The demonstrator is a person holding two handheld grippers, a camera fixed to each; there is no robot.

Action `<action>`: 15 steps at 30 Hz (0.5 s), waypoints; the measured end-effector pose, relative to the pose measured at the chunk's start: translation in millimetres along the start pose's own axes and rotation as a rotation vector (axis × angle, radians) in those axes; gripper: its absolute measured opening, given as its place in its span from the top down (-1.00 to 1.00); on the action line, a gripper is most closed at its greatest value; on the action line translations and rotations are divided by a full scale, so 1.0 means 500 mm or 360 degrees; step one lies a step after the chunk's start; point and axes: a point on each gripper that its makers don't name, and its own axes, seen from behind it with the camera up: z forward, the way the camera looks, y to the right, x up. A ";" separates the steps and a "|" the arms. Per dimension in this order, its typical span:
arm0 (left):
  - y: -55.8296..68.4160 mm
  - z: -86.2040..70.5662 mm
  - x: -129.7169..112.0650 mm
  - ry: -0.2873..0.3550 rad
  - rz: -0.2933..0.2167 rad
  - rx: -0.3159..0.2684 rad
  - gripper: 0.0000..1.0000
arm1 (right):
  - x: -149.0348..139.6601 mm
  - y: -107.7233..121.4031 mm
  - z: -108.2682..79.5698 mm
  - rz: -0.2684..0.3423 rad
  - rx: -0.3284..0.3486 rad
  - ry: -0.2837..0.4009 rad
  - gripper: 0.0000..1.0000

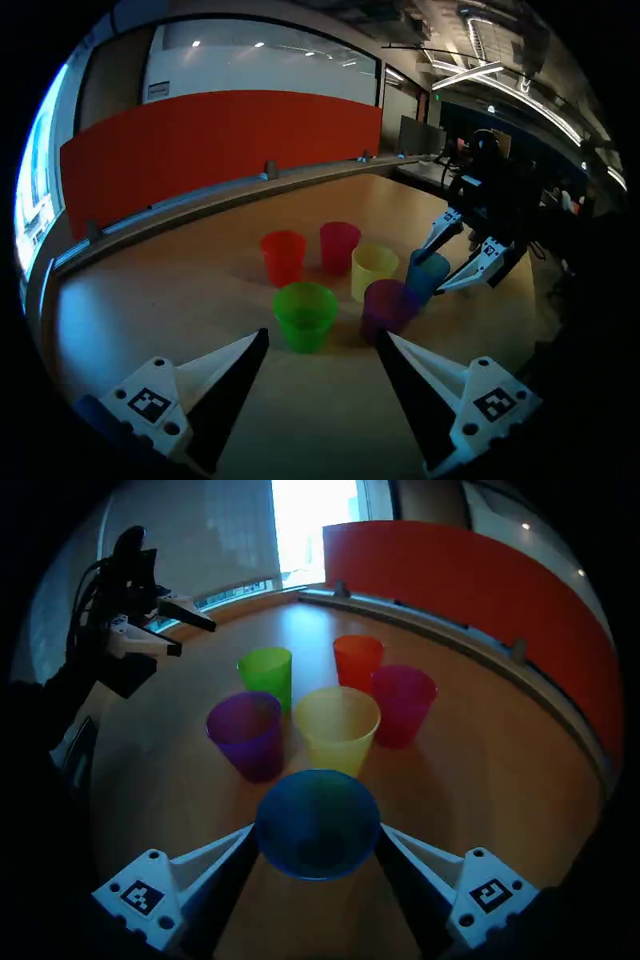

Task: Pour water

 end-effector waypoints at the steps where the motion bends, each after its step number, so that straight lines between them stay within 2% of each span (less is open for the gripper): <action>1: 0.001 0.000 -0.001 0.0000 -0.0001 -0.0001 -0.98 | 0.000 0.001 -0.002 0.0000 -0.0004 0.0002 -1.00; 15: 0.006 -0.015 -0.013 0.0019 -0.0043 0.0013 -0.98 | -0.021 -0.001 -0.053 -0.0028 -0.0044 0.0012 -1.00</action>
